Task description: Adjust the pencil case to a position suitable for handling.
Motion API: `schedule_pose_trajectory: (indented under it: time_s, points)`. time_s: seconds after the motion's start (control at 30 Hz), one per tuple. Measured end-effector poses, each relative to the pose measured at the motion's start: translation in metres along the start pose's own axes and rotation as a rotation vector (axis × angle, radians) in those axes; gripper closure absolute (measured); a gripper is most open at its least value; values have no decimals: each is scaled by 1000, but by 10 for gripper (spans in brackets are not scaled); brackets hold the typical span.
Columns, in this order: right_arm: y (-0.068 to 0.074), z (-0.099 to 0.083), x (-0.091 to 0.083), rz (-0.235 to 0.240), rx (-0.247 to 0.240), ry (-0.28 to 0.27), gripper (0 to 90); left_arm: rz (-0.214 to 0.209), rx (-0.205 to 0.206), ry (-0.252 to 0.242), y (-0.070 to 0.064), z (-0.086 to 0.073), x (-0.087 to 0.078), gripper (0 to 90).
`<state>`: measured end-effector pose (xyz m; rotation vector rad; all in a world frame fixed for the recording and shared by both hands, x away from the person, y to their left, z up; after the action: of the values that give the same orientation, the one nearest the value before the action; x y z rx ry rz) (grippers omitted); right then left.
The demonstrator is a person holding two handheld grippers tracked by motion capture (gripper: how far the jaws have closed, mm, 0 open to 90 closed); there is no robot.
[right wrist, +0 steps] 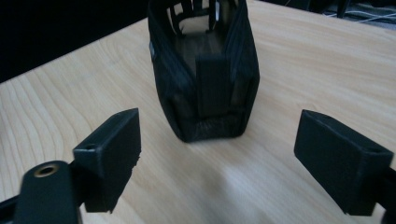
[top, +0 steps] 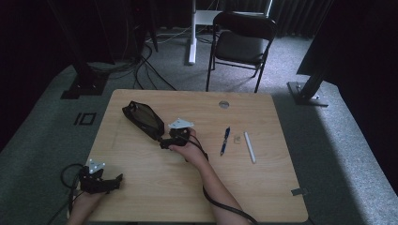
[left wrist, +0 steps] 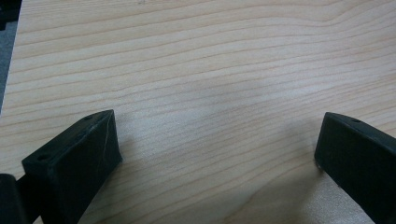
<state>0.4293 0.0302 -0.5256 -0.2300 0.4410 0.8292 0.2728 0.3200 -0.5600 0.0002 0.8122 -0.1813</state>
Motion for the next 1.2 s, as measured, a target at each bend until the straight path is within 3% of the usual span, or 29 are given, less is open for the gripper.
schedule_pose_trajectory:
  time_s: [0.07,0.1,0.4,0.43,0.5,0.63,0.83,0.93,1.2]
  points:
    - [-1,1,1,-9,-6,-3,244,0,0,0,0,0,0,3]
    - [-3,3,4,-12,0,-13,319,0,0,0,0,0,0,3]
    - [-4,4,12,-19,-23,-45,364,0,1,1,0,0,0,3]
    - [-3,4,13,-11,-18,-44,441,0,1,1,0,0,0,3]
    - [-2,5,14,6,-12,-48,451,0,-1,-1,0,0,0,3]
    - [-1,7,15,-22,-2,-83,536,0,-1,0,0,0,0,3]
    - [-1,10,17,-11,3,-82,601,0,-1,-1,0,0,0,3]
    - [1,12,17,-3,-9,-66,700,0,-1,-2,0,0,0,3]
    - [4,13,16,5,-33,-52,730,0,-1,-1,0,0,0,3]
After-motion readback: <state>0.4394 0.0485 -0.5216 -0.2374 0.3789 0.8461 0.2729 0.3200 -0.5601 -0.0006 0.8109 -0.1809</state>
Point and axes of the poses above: each handheld gripper's, and its own axes: x roughly forward along the jaws, z roughly out of its top, y roughly to its left, the point moved 1 cm from there along x, roughly forward along the jaws, and after that the axes turned 7 degrees about -x, right-handed, at the moved point
